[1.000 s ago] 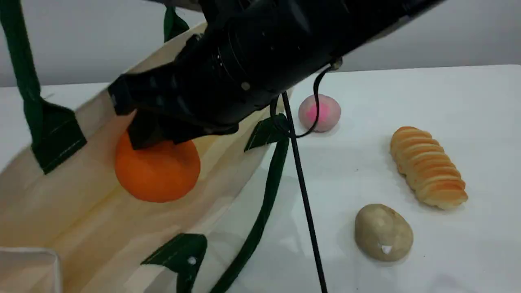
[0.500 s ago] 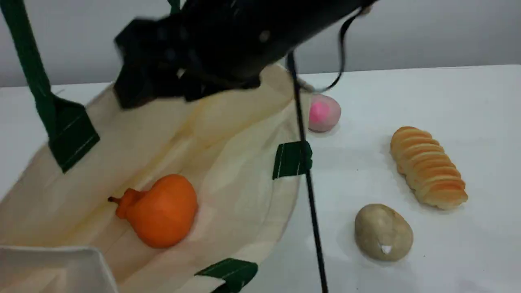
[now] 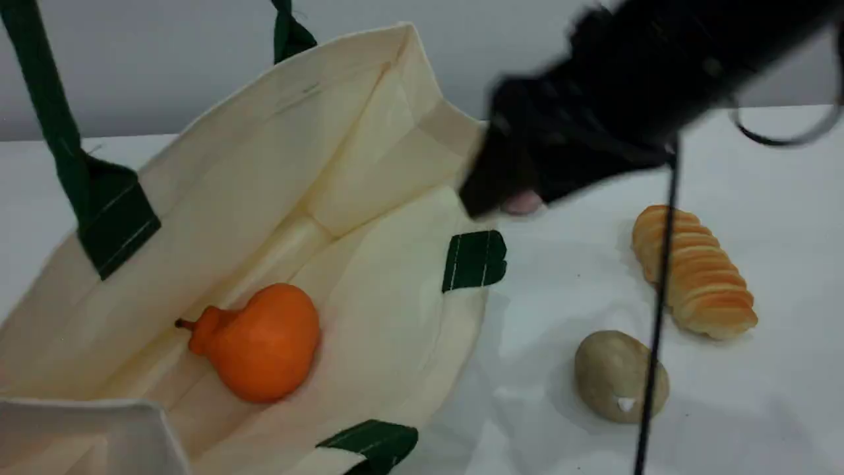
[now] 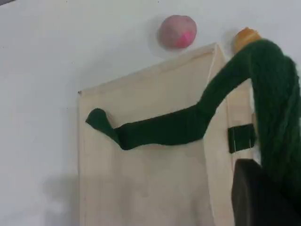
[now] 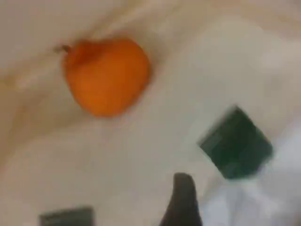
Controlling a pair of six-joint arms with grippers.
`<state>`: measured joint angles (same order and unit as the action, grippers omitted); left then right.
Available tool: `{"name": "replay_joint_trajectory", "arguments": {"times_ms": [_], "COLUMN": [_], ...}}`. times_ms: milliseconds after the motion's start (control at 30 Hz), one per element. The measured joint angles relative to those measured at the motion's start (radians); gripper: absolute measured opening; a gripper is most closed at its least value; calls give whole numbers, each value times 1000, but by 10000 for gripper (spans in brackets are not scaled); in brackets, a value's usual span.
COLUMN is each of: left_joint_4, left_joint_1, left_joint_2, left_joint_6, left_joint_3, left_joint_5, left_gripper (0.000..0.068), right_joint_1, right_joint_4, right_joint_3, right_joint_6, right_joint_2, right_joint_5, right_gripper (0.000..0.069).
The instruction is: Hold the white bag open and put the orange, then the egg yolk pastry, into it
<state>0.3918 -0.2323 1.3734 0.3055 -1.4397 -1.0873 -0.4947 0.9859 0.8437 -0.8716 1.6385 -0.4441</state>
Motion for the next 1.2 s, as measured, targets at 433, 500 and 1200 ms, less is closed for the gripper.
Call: {"name": "replay_joint_trajectory", "arguments": {"times_ms": [433, 500, 1200], "left_joint_4": [0, 0, 3], "left_joint_1": [0, 0, 0], "left_joint_2": [0, 0, 0], "left_joint_6": [0, 0, 0], "left_joint_3": [0, 0, 0], "left_joint_5": [2, 2, -3], "left_gripper": [71, 71, 71], "right_joint_1": [7, 7, 6], "right_joint_4": [-14, -3, 12], "right_joint_3": [-207, -208, -203], "right_joint_6": [0, 0, 0], "right_joint_2": [14, 35, 290], "right_joint_5": [300, 333, 399], "right_gripper": [528, 528, 528]}}
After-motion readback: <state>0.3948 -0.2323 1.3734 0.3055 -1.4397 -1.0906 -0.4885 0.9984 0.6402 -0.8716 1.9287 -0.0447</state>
